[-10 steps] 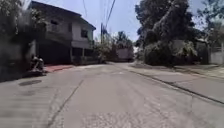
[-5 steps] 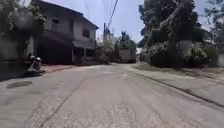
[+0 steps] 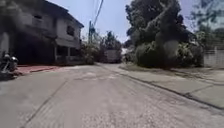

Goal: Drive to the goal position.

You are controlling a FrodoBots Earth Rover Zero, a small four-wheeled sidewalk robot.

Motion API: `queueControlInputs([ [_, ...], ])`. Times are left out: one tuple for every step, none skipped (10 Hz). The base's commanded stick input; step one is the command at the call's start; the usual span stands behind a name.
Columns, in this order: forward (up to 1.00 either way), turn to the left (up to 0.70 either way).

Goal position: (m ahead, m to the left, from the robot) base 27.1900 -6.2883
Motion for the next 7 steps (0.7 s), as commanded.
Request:
queueControlInputs([
  [1.00,0.00],
  [1.00,0.00],
  [1.00,0.00],
  [1.00,0.00],
  [1.00,0.00],
  [1.00,0.00],
  [1.00,0.00],
])
